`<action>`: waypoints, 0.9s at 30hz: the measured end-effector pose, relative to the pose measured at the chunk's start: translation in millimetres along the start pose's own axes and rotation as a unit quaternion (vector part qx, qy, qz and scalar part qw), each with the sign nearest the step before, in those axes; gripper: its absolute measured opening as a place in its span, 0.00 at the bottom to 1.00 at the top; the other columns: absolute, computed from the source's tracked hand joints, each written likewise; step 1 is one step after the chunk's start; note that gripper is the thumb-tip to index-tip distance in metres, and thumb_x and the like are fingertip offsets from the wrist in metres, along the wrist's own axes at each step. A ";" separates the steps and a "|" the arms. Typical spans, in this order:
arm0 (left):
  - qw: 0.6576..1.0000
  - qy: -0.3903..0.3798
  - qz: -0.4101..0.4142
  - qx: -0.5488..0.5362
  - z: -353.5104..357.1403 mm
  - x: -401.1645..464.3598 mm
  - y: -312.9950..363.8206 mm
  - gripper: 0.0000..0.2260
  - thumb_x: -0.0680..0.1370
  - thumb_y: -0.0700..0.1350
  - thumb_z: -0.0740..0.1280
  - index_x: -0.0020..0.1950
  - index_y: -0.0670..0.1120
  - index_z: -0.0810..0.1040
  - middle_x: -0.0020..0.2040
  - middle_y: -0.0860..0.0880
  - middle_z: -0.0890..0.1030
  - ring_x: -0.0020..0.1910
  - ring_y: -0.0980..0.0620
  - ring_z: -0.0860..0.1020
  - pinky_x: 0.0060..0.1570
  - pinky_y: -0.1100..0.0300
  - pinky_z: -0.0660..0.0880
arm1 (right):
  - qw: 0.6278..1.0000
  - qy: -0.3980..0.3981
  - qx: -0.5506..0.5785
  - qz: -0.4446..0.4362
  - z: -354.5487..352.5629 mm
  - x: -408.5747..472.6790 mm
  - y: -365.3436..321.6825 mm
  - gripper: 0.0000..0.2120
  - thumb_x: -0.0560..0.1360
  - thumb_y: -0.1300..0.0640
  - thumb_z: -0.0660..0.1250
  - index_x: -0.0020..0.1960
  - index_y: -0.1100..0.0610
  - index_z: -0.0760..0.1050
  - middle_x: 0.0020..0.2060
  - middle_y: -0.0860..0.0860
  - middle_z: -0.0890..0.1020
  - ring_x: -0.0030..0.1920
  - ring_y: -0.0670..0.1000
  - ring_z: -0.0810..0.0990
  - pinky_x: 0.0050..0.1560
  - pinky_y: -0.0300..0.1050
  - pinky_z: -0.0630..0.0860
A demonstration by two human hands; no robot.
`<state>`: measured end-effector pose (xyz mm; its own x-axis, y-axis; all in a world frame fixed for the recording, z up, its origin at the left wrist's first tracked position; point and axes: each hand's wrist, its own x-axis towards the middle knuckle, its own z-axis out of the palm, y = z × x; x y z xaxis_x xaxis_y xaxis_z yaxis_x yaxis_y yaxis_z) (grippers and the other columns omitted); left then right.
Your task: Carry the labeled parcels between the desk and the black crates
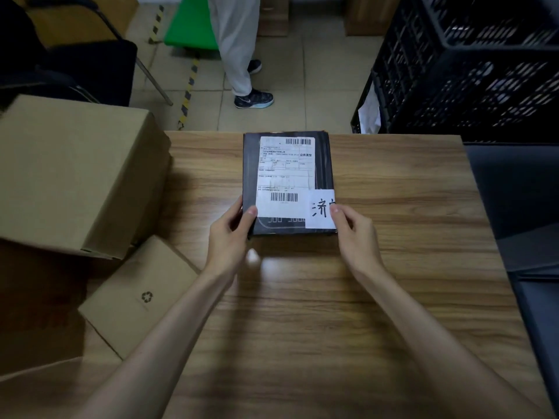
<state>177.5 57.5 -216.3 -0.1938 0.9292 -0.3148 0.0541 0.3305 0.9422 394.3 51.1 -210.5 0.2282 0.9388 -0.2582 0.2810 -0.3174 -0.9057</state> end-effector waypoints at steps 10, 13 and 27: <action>0.990 -0.004 0.140 -0.031 -26.2 -54.1 150.5 0.12 0.84 0.48 0.65 0.66 0.52 0.80 0.57 0.59 0.85 0.58 0.60 0.82 0.63 0.56 0.78 | 0.984 0.040 0.066 -0.159 -42.4 -42.6 -143.9 0.12 0.83 0.55 0.62 0.60 0.58 0.80 0.47 0.42 0.83 0.47 0.38 0.80 0.52 0.30 0.74; 0.980 0.007 0.191 -0.047 -38.5 -81.1 226.2 0.25 0.80 0.56 0.68 0.74 0.49 0.75 0.66 0.54 0.81 0.66 0.55 0.79 0.69 0.47 0.74 | 0.973 0.043 0.092 -0.209 -69.1 -65.1 -217.0 0.07 0.83 0.55 0.62 0.57 0.51 0.78 0.47 0.38 0.81 0.48 0.36 0.78 0.51 0.25 0.71; 0.895 -0.013 0.438 -0.089 -53.7 -185.8 518.9 0.20 0.86 0.49 0.60 0.78 0.50 0.69 0.71 0.54 0.77 0.69 0.57 0.76 0.69 0.57 0.74 | 0.891 0.101 0.155 -0.416 -192.1 -165.8 -492.5 0.14 0.84 0.54 0.60 0.68 0.53 0.74 0.53 0.38 0.80 0.52 0.28 0.76 0.56 0.24 0.71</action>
<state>188.9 47.5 337.2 -0.1306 0.8236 0.5519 0.0172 -0.5547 0.8319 397.2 26.0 342.9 0.2321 0.7790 0.5825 0.1678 0.5578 -0.8128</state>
